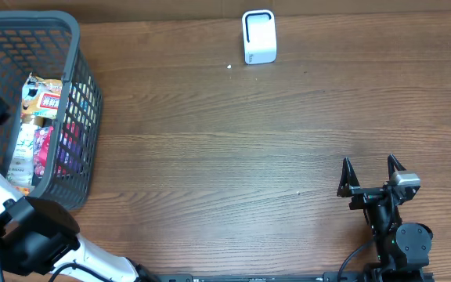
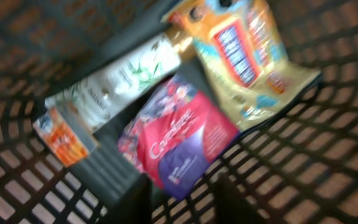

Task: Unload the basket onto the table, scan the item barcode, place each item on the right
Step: 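Grasp the pink-purple pad pack in the basket with the left gripper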

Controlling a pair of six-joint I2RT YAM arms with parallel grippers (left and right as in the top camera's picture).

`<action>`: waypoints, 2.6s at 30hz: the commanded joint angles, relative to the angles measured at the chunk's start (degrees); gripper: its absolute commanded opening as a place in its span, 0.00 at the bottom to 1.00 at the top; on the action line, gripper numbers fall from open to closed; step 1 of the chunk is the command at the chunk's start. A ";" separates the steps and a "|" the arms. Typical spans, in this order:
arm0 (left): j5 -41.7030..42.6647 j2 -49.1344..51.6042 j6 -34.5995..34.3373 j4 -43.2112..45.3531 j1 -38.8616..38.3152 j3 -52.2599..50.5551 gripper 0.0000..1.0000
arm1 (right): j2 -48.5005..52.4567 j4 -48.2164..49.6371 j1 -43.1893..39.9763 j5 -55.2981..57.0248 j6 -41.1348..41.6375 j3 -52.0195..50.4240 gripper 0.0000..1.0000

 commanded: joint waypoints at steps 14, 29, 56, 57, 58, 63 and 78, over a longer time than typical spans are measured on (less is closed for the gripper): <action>-5.31 3.54 -2.08 20.33 -0.24 -29.18 1.00 | -0.42 0.35 0.44 -0.26 0.37 -0.61 1.00; -3.39 3.41 -2.12 18.95 -0.26 -28.13 0.04 | -0.42 0.35 0.44 -0.26 0.37 -0.61 1.00; -2.12 2.89 -2.36 26.27 -1.62 -26.73 0.83 | -0.42 0.35 0.44 -0.26 0.37 -0.61 1.00; -2.14 2.93 -2.86 27.89 -1.84 -28.06 0.84 | -0.42 0.35 0.44 -0.26 0.37 -0.61 1.00; -2.36 2.93 -3.54 29.24 -1.95 -29.35 0.86 | -0.42 0.35 0.44 -0.26 0.37 -0.61 1.00; -2.80 3.15 -8.20 34.36 -2.62 -35.52 0.80 | -0.42 0.35 0.44 -0.26 0.37 -0.61 1.00; -8.70 3.13 -8.48 34.84 -2.62 -39.34 0.04 | -0.42 0.35 0.44 -0.26 0.37 -0.61 1.00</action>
